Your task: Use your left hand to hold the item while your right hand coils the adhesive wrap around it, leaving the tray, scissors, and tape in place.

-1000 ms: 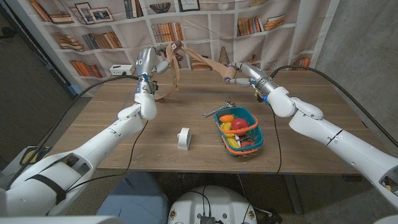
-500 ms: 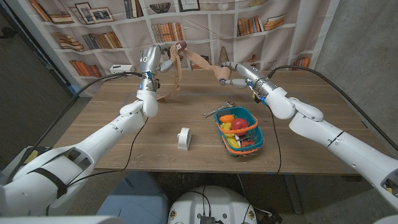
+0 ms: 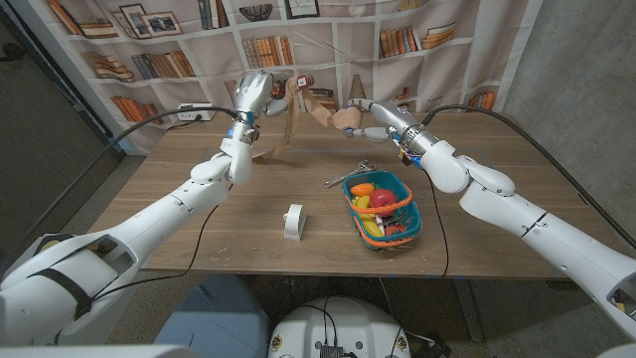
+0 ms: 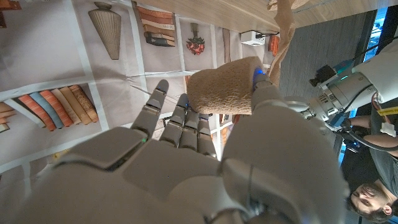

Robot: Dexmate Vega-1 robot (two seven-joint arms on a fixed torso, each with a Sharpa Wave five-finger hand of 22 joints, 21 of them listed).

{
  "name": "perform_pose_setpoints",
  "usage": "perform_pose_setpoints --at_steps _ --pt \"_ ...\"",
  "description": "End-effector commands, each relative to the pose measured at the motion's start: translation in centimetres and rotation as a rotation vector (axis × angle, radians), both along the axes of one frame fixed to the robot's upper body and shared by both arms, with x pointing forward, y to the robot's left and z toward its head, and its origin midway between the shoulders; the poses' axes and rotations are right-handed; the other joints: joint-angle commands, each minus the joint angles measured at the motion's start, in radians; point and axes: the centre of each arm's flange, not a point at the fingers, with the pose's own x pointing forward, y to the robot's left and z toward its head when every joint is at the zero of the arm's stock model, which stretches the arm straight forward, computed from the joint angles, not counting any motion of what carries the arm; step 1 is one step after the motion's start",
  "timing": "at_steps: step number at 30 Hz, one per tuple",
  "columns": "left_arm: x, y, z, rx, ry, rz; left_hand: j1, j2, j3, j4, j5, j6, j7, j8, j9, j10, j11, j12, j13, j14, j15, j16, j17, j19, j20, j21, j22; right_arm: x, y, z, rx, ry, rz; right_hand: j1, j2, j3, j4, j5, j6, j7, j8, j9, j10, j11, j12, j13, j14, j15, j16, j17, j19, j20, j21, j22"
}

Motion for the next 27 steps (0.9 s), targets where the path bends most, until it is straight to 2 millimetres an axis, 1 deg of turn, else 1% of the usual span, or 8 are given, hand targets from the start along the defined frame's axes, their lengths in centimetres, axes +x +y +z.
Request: perform_pose_setpoints --at_steps 1,9,14,18,19,27 --pt "0.9 -0.5 0.0 0.064 0.05 0.053 0.146 0.148 0.039 0.032 0.004 0.02 -0.017 0.005 0.0 0.012 -0.005 0.005 0.001 0.011 -0.001 0.004 0.001 0.004 -0.002 0.008 0.002 -1.6 0.1 0.2 0.008 -0.044 0.019 -0.001 0.008 0.004 -0.003 -0.004 0.006 -0.008 0.002 0.003 0.057 -0.052 0.004 0.004 0.002 -0.033 -0.001 0.002 -0.001 0.002 -0.003 0.004" --pt "1.1 -1.0 -0.1 0.087 0.063 0.05 0.146 0.147 0.039 0.032 0.004 0.021 -0.018 0.004 0.0 0.013 -0.004 0.004 0.001 0.011 -0.001 0.005 0.001 0.003 -0.002 0.01 0.002 -2.4 0.2 0.4 0.014 -0.067 0.035 0.0 0.009 0.004 -0.003 -0.004 0.007 -0.007 0.003 0.003 0.056 -0.054 0.004 0.004 0.002 -0.032 -0.002 0.001 0.0 0.001 -0.003 0.004" --pt "1.2 -1.3 -0.2 0.099 0.071 0.048 0.146 0.146 0.039 0.032 0.004 0.02 -0.015 0.003 0.0 0.009 -0.008 0.003 0.001 0.009 -0.001 0.005 0.001 0.002 -0.002 0.01 0.002 -2.7 0.6 0.4 -0.001 -0.074 0.054 0.0 0.008 0.004 -0.004 -0.004 0.008 -0.009 0.003 0.004 0.055 -0.052 0.003 0.004 0.002 -0.034 -0.003 0.001 0.0 0.001 -0.003 0.003" --pt "1.3 -1.7 -0.3 0.108 0.089 0.04 0.146 0.146 0.038 0.032 0.003 0.022 -0.017 0.003 0.0 0.009 -0.005 0.003 0.001 0.009 -0.002 0.005 0.002 0.003 -0.002 0.012 0.002 -3.0 1.1 0.5 -0.015 -0.086 0.07 0.0 0.009 0.005 -0.003 -0.005 0.007 -0.009 0.002 0.004 0.056 -0.053 0.003 0.004 0.001 -0.035 -0.003 0.001 -0.002 0.0 -0.003 0.003" --pt "1.3 -1.7 -0.4 0.099 0.105 0.017 0.147 0.145 0.038 0.032 0.003 0.02 -0.018 0.002 0.0 0.008 -0.005 0.002 0.001 0.009 -0.002 0.005 0.002 0.002 -0.002 0.012 0.002 -3.2 1.3 0.6 -0.025 -0.102 0.076 0.0 0.009 0.004 -0.003 -0.005 0.007 -0.009 0.002 0.004 0.056 -0.055 0.003 0.004 0.0 -0.036 -0.003 0.001 -0.002 -0.001 -0.004 0.003" --pt "1.2 -2.4 -0.5 0.144 0.108 0.018 0.146 0.147 0.039 0.033 0.003 0.02 -0.019 0.001 0.001 0.009 -0.006 0.002 0.001 0.009 -0.001 0.005 0.002 0.002 -0.003 0.013 0.002 -4.0 1.9 1.9 -0.015 -0.158 0.101 0.001 0.007 0.004 -0.004 -0.005 0.006 -0.011 0.002 0.004 0.055 -0.056 0.002 0.003 -0.001 -0.035 -0.005 0.0 -0.005 0.002 -0.004 0.003"
